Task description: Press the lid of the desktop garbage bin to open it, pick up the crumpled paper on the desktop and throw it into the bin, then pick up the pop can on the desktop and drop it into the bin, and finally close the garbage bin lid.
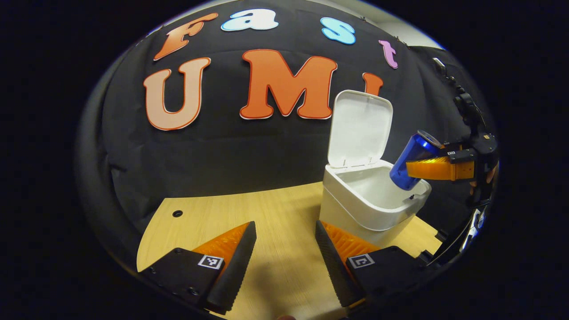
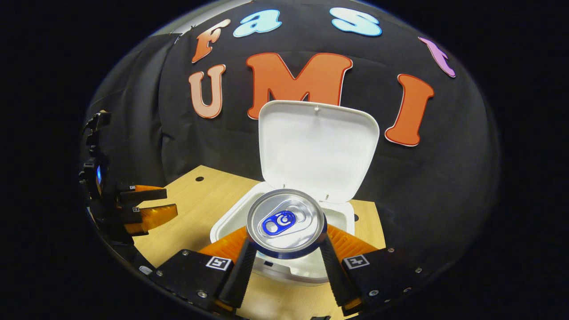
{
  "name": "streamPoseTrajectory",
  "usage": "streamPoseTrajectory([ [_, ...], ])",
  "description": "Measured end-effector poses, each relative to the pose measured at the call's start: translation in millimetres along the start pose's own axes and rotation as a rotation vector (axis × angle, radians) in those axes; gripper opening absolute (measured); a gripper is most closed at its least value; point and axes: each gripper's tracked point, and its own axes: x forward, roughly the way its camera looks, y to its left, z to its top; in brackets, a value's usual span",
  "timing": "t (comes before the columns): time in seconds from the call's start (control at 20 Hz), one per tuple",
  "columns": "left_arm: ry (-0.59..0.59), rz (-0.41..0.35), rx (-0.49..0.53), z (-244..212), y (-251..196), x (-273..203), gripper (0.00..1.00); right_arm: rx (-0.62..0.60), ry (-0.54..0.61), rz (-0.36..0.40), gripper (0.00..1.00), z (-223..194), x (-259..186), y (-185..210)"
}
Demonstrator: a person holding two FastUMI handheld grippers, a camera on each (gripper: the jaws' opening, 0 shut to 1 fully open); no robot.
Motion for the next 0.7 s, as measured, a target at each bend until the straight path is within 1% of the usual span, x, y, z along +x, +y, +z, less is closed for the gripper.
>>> streamPoseTrajectory([
  [0.05, 0.004, 0.009, -0.005, -2.7, 1.7, -0.7, 0.84, -0.005, 0.013, 0.01, 0.76, -1.9, 4.0, 2.8],
  [0.1, 0.008, 0.017, -0.008, -4.8, 3.1, -0.6, 0.87, -0.014, 0.021, 0.015, 0.78, -3.5, 7.4, 4.8],
  [0.3, 0.021, 0.039, -0.02, -9.9, 6.6, 0.4, 0.86, -0.023, 0.04, 0.065, 0.78, -5.3, 22.6, 18.6],
  [0.35, 0.024, 0.044, -0.02, -10.0, 8.1, 0.3, 0.87, -0.022, 0.047, 0.074, 0.73, -7.0, 26.2, 21.8],
  [0.45, 0.025, 0.053, -0.019, -10.5, 10.4, 1.1, 0.86, -0.017, 0.063, 0.085, 0.73, -10.7, 30.2, 25.5],
  [0.5, 0.028, 0.062, -0.015, -10.9, 12.9, 0.4, 0.87, -0.013, 0.076, 0.093, 0.78, -14.3, 31.8, 27.9],
  [0.7, 0.038, 0.08, -0.025, -14.0, 16.5, -0.7, 0.87, -0.035, 0.098, 0.125, 0.8, -21.3, 33.2, 34.0],
])
